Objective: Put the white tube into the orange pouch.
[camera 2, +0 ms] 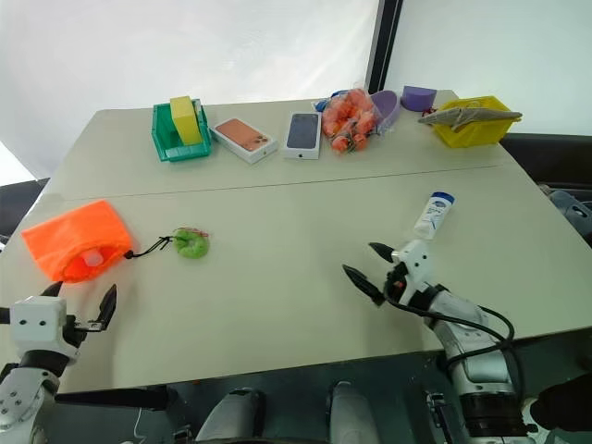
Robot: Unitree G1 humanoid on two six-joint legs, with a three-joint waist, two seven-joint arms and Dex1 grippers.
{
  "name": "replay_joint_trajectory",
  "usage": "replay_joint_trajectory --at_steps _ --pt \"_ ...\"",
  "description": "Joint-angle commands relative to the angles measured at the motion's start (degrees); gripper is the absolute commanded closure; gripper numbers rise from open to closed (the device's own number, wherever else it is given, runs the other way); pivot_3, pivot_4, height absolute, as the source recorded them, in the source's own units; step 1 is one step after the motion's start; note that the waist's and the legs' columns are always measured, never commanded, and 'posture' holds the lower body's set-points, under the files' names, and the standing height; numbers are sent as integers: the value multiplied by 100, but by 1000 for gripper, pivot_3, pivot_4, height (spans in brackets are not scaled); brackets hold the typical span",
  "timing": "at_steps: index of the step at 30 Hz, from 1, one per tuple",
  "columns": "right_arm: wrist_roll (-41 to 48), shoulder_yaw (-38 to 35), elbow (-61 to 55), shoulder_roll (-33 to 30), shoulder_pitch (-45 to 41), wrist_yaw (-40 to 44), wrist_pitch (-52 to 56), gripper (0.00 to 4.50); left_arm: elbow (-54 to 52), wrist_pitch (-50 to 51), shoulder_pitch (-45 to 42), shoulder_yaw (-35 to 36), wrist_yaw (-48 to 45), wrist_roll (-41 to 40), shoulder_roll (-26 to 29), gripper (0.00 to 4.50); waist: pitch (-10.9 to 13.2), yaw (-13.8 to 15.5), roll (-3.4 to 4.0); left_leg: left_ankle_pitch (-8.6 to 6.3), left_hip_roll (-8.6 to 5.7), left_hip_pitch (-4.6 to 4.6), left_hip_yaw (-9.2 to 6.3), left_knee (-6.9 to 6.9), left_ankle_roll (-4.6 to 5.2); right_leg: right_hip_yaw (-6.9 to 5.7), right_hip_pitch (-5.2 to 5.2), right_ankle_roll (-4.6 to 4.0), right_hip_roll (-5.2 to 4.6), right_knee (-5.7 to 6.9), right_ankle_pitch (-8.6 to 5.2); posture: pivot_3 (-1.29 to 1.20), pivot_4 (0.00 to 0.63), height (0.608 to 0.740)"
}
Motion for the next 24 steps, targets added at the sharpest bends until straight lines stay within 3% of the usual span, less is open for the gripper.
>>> replay_joint_trajectory --at_steps 1,9,21,24 --pt "-31 164 -270 74 -179 18 -58 114 118 -400 -140 3 337 581 135 0 0 1 0 0 0 0 0 -1 0 0 0 0 0 0 0 0 150 740" --pt "-148 483 -260 282 -381 14 -175 114 488 -304 -693 -97 1112 1801 475 0 -1 7 -2 1 1 8 -5 -7 2 -1 -3 1 5 21 1 0 150 740" --pt "-560 1322 -640 170 -641 477 -260 114 1182 953 -1745 -80 1115 1710 882 0 -3 -17 -6 3 1 16 -11 -7 3 -2 -6 6 11 47 4 0 150 740" --pt "-561 1358 -681 229 -709 434 -228 0 1222 1078 -1775 -112 1014 1675 975 840 -4 -13 -8 3 1 18 -12 -5 3 -2 -8 6 12 56 3 0 150 740"
